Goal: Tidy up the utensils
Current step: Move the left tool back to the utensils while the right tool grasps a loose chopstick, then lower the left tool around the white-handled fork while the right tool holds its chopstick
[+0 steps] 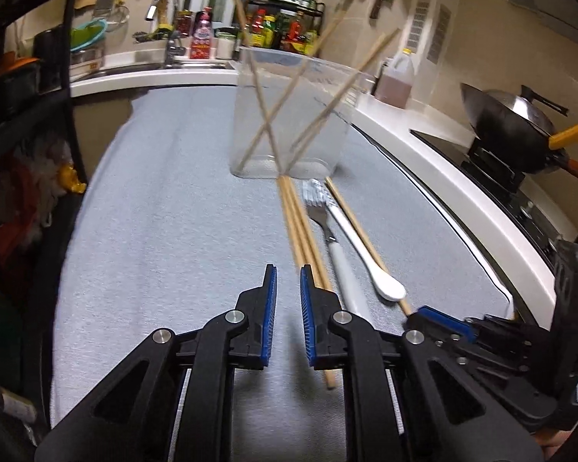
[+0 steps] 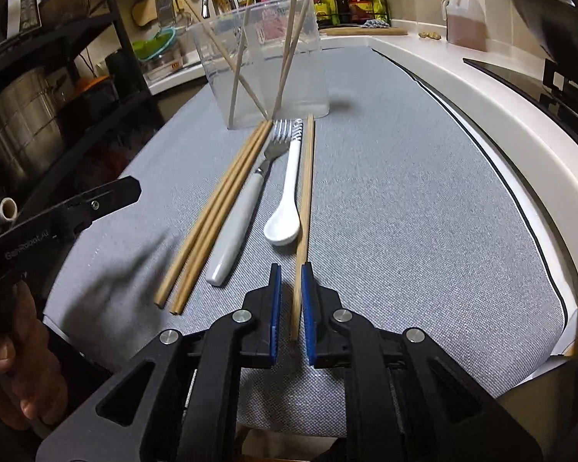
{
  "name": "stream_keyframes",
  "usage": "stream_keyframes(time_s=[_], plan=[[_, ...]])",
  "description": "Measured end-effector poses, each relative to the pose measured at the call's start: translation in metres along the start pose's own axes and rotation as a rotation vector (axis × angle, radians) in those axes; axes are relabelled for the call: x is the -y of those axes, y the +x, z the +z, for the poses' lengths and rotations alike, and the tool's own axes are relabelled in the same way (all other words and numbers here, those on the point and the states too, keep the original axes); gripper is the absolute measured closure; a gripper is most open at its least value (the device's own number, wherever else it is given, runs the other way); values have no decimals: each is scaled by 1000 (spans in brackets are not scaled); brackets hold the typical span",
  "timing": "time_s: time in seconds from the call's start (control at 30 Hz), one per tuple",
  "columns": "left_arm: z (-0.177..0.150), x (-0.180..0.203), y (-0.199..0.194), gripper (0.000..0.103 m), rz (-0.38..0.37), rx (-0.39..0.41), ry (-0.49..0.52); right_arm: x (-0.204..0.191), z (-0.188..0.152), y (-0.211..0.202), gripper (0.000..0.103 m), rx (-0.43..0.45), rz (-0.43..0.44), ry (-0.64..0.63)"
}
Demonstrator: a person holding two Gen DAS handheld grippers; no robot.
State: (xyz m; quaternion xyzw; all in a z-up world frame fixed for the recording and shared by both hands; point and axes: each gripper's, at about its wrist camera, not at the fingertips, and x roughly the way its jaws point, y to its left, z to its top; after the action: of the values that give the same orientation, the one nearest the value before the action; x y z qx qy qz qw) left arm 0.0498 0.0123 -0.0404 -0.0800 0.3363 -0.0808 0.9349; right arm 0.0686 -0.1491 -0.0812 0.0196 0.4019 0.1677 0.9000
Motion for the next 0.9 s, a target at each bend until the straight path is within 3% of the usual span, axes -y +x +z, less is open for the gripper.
stream_keyframes(time_s=[0.13, 0.27, 0.63, 0.77, 0.9], plan=[[-6, 15, 13, 90, -68, -51, 2, 7, -2, -2, 98, 5, -13, 23], [-12, 29, 25, 90, -67, -79, 23, 17, -5, -8, 98, 15, -34, 40], [-18, 63, 43, 87, 43, -103, 133, 45, -10, -16, 97, 13, -59, 77], [-19, 70, 47, 79, 80, -123, 165, 47, -10, -16, 97, 13, -48, 89], [-20, 71, 48, 78, 103, -121, 172, 47, -10, -16, 97, 9, -43, 92]])
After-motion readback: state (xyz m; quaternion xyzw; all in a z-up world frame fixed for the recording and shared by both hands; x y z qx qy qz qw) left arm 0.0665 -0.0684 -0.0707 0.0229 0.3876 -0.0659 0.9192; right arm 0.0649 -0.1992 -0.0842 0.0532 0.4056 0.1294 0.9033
